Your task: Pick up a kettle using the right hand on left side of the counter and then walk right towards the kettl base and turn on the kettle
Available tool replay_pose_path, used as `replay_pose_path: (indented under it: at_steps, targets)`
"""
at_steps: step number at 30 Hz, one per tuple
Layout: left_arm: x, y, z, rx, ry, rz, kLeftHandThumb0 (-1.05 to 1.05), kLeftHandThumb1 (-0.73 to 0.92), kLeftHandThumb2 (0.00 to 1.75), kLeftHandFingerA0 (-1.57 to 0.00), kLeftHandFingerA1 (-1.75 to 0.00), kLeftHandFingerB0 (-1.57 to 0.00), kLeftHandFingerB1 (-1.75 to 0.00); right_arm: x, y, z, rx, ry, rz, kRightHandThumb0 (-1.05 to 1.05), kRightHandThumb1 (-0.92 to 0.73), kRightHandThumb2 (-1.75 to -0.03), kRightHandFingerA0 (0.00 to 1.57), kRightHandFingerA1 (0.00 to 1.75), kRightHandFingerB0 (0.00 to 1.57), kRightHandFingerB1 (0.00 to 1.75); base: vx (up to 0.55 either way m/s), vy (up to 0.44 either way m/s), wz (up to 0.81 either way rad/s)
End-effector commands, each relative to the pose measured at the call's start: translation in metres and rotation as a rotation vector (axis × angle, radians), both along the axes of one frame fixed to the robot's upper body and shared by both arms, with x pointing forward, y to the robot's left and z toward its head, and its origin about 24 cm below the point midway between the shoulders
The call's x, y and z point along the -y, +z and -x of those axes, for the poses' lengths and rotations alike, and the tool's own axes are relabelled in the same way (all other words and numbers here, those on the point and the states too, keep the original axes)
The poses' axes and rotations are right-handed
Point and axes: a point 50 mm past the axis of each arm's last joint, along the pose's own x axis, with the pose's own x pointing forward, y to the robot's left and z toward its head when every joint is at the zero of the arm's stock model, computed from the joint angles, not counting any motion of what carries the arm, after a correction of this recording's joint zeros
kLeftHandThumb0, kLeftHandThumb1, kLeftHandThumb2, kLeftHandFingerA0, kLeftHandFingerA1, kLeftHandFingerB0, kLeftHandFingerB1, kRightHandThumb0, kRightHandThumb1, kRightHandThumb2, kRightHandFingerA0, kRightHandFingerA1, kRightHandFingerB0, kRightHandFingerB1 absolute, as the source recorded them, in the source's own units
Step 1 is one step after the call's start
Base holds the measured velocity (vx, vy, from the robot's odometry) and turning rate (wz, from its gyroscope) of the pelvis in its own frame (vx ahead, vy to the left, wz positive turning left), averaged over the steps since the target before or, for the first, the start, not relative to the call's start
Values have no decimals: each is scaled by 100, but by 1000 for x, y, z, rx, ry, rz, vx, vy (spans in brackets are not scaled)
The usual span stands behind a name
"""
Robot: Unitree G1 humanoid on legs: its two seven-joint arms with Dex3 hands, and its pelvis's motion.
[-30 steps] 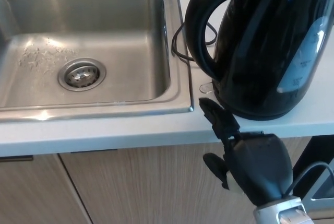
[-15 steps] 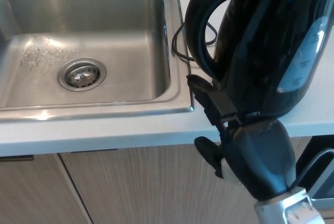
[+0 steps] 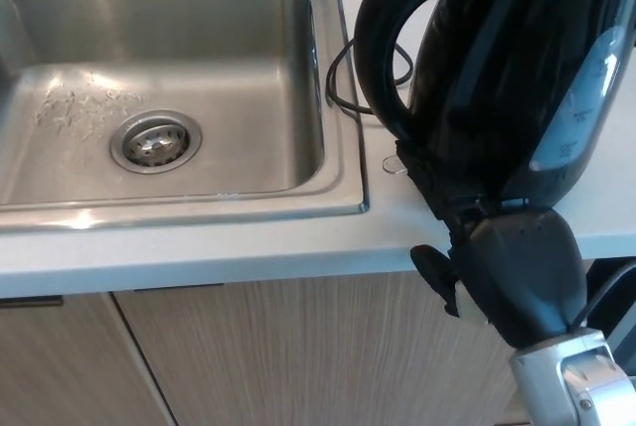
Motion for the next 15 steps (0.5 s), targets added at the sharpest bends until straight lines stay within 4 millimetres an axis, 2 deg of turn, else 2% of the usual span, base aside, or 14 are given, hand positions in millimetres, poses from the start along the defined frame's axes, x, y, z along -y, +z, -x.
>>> replay_pose_path:
  at_steps: [1, 12, 15]
  targets:
    - [3, 6, 4, 26, 10, -41, -14, 47, 113, -112, -108, -101, -97, 4, 3, -7, -8, -32, 16, -24, -69, -63, 85, 175, 14, 32, 0, 0, 0]
    - [5, 6, 7, 23, 12, -54, -11, 46, 117, -114, -110, -102, -98, -4, 7, -14, -10, -15, 6, -26, -67, -65, 80, 175, 20, 33, 0, 0, 0]
    - [5, 6, 7, 33, 21, -36, -11, 48, 114, -113, -110, -101, -98, -6, 6, -15, -17, -21, 16, -24, -67, -64, 84, 175, 18, 33, 0, 0, 0]
